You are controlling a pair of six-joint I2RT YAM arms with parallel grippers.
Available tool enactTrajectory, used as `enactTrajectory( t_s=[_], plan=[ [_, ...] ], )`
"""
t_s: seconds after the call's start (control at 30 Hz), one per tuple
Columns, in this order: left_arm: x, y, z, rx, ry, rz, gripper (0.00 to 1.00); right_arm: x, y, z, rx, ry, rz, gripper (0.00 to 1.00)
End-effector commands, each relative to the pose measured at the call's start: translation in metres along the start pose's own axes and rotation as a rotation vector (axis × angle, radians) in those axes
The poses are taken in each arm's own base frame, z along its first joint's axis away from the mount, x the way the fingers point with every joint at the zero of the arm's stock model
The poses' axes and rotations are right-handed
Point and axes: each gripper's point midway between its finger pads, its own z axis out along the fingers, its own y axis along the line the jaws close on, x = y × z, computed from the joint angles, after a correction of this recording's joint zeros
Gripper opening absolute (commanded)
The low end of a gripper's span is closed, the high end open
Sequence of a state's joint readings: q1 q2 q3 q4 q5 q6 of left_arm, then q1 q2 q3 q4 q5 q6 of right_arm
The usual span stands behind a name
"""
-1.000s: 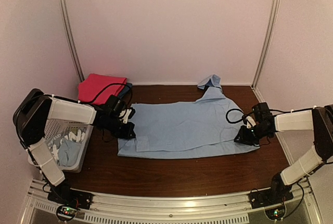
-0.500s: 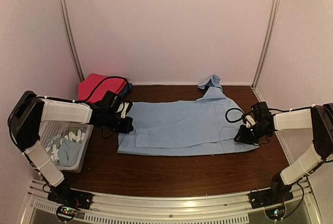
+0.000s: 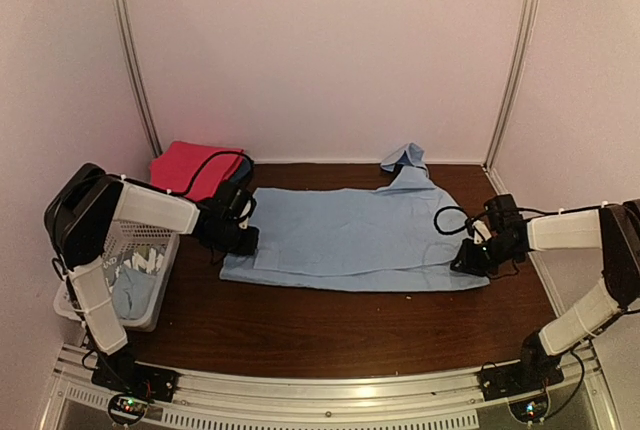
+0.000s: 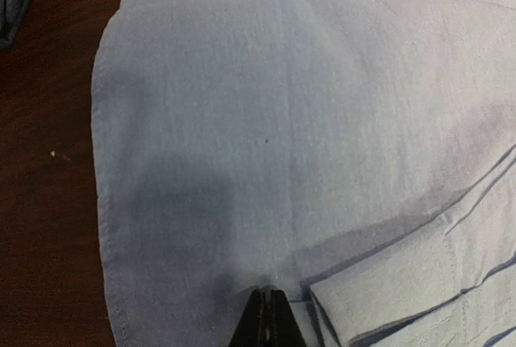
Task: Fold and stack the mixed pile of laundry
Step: Move the 1/3-folded shirt to the center of the board.
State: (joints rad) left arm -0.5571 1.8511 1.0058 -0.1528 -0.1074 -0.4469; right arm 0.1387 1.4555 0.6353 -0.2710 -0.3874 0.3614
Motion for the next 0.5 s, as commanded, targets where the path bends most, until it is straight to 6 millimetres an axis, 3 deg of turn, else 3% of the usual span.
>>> enactTrajectory(
  t_s=[0.0, 0.13, 0.23, 0.33, 0.47],
  plan=[
    [-0.003, 0.014, -0.005, -0.074, 0.005, 0.054, 0.06, -0.020, 0.019, -0.023, -0.060, -0.074, -0.041, 0.24],
    [-0.031, 0.009, -0.051, -0.042, -0.108, 0.064, 0.35, -0.048, 0.036, -0.043, -0.098, -0.170, -0.074, 0.27],
    [-0.044, -0.008, -0.068, 0.039, -0.140, 0.103, 0.44, -0.062, 0.045, -0.039, -0.123, -0.167, -0.077, 0.28],
    [-0.047, -0.038, -0.064, 0.165, -0.119, 0.143, 0.45, -0.074, 0.060, -0.029, -0.153, -0.161, -0.089, 0.29],
    [-0.033, -0.061, -0.039, 0.246, -0.045, 0.145, 0.42, -0.079, 0.071, -0.004, -0.157, -0.123, -0.113, 0.29]
  ],
)
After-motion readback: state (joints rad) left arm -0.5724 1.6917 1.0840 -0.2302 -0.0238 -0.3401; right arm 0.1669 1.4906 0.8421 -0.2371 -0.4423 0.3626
